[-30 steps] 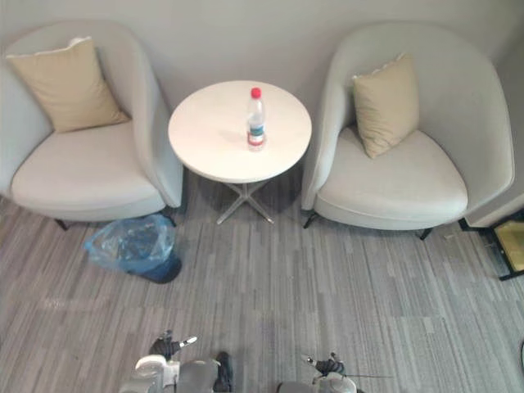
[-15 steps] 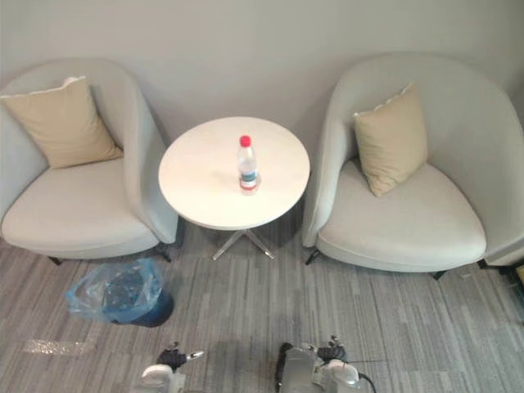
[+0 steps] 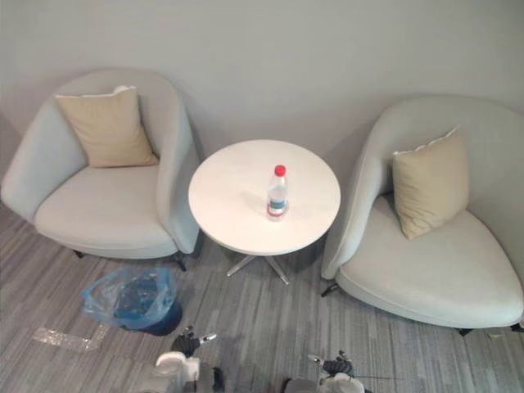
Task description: Gather rubbish on tea table into small bin, then transfer packed bag to large trash can.
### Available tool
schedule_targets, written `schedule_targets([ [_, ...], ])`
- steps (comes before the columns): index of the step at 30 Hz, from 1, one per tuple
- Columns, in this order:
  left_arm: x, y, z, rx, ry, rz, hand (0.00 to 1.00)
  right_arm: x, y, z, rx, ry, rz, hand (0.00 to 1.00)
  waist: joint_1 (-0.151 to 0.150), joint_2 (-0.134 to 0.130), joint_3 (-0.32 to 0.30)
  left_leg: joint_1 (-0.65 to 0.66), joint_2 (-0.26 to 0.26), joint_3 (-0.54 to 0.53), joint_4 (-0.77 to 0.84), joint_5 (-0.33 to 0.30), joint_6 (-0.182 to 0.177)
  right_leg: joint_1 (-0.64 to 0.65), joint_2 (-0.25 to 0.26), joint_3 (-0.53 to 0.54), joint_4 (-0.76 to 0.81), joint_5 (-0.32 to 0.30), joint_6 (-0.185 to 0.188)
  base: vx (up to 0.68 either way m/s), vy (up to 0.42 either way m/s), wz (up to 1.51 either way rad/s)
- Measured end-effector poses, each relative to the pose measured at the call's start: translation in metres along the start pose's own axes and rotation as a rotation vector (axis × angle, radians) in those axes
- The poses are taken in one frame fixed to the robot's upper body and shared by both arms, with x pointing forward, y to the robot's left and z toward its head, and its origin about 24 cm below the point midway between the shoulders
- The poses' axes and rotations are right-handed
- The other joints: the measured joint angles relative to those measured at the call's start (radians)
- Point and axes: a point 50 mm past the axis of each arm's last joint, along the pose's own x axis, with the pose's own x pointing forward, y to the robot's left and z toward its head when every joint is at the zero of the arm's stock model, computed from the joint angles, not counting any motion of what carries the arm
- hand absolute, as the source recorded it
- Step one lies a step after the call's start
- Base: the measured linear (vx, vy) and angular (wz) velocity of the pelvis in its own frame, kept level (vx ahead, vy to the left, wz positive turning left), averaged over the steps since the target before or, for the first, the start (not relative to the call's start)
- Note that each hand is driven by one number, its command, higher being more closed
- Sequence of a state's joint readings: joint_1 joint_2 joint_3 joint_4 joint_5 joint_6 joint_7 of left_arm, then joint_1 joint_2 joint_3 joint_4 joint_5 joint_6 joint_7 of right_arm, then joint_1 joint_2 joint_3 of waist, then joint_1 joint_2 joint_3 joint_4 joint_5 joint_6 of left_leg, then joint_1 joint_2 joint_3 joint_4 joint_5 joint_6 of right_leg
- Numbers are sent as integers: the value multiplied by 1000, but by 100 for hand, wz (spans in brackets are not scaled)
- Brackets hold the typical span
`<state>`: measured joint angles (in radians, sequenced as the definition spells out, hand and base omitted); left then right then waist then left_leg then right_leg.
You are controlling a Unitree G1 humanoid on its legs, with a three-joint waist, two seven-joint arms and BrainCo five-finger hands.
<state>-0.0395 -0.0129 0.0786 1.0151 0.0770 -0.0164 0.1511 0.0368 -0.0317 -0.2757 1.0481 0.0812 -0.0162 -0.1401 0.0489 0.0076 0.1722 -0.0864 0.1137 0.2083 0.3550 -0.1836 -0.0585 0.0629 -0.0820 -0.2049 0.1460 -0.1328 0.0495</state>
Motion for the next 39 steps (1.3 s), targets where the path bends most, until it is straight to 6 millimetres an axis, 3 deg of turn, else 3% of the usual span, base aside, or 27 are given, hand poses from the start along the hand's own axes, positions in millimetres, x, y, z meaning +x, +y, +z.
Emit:
schedule_targets([
  [5,1,5,-3,1,14,12,0,-1,2,-4,19,13,0,0,3,-7,-2,36,-26,8,-10,-13,19,52,-13,52,-63,25,6,169,91,-2],
  [8,1,8,-5,7,23,10,0,-1,6,-3,17,11,23,0,13,-27,-18,91,-54,51,-96,-32,24,1,-43,85,41,-35,28,72,37,-41],
  [10,0,5,-9,45,38,-18,0,0,4,-1,-10,-1,21,0,8,-24,-16,165,-77,65,-167,-29,33,-136,-74,110,355,-61,56,66,71,-45],
  [12,0,9,-14,72,57,-14,0,-1,4,2,-16,-16,25,0,-13,-37,-14,215,-93,67,-170,-30,42,-218,-128,95,578,-74,50,102,49,6],
  [13,-1,10,-17,75,67,-12,0,-1,7,0,-16,-13,31,0,-21,-46,-21,232,-95,52,-172,-33,46,-220,-145,65,606,-105,38,151,-3,39],
  [15,-1,8,-17,77,63,-15,0,-2,9,1,-22,-16,39,0,-23,-47,-22,246,-89,20,-182,-32,45,-234,-146,34,566,-132,23,180,-67,58],
  [17,-1,9,-16,70,63,-11,0,-2,10,3,-24,-24,43,0,-26,-47,-22,241,-86,-13,-177,-33,41,-251,-132,49,449,-117,15,303,-233,56],
  [18,-4,-4,-21,41,80,-33,0,0,1,2,-42,-14,23,0,-24,-1,-52,229,-41,-61,-179,-47,4,-179,-56,45,235,-51,-2,367,-353,31],
  [19,-4,-8,-21,32,82,-39,0,0,0,1,-44,-13,19,0,-25,3,-53,229,-30,-71,-179,-44,-1,-158,-44,33,214,-48,-8,362,-351,31],
  [23,-5,-15,-20,36,78,-57,0,-1,1,-1,-43,-6,21,0,-25,-4,-57,233,-23,-87,-192,-34,-16,-129,-37,12,177,-46,-7,48,-38,14],
  [28,-4,-9,-20,71,76,-49,0,-1,6,5,-80,-40,25,0,-31,-13,-57,213,-31,-141,-199,-23,-18,-64,-28,-26,40,22,12,-3,38,25],
  [31,-3,-2,-20,134,69,-44,0,-3,14,31,-103,-162,41,0,-33,-24,-57,188,-56,-165,-199,-2,-13,-65,-44,-26,1,51,20,-38,52,10],
  [33,-2,8,-21,195,63,-32,0,-11,15,71,-149,-351,41,0,-33,-28,-53,171,-65,-179,-199,4,-9,-65,-46,-27,-32,75,21,-61,32,10],
  [37,-2,18,-23,257,62,-23,0,-30,8,122,-215,-610,8,0,-35,-34,-49,149,-71,-205,-200,17,-5,-65,-46,-37,-69,102,20,-59,3,15],
  [39,-2,16,-22,270,56,-28,0,-38,6,136,-239,-688,-13,0,-35,-34,-48,137,-73,-220,-201,26,-4,-64,-46,-47,-86,115,16,-70,-19,18],
])
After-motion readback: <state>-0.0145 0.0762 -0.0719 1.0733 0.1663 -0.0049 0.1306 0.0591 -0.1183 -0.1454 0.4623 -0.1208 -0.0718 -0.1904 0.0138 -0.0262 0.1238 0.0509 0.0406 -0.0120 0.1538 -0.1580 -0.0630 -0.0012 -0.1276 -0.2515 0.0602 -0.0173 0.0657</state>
